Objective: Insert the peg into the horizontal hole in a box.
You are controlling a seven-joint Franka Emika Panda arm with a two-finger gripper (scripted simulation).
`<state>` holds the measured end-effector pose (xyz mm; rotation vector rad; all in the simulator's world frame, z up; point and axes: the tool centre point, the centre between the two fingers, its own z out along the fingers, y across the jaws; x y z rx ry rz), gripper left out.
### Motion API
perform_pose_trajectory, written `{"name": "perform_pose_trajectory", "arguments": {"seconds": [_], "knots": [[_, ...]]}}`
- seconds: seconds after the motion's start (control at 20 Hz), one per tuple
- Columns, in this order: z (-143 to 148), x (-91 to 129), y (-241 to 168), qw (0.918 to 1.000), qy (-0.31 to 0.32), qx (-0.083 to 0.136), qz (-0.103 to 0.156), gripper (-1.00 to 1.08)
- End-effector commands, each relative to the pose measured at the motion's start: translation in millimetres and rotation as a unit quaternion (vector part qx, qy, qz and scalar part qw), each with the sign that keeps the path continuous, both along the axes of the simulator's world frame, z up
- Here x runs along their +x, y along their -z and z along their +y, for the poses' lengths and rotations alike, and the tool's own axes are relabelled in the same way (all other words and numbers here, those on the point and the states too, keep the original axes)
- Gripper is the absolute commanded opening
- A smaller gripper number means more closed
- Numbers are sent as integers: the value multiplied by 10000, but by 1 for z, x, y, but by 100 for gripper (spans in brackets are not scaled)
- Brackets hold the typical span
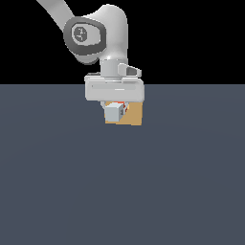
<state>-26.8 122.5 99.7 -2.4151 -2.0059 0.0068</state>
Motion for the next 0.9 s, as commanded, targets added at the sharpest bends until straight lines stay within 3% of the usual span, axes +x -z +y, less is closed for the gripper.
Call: {"name": "perform_pose_trajectory", "arguments": {"seconds": [0.0,0.5,0.85], "knots": [[0,1,-1,10000,1,2,-7,-100],[1,4,-2,10000,-1,7,-17,-100],[34,10,-3,10000,0,10,-23,-100]]}}
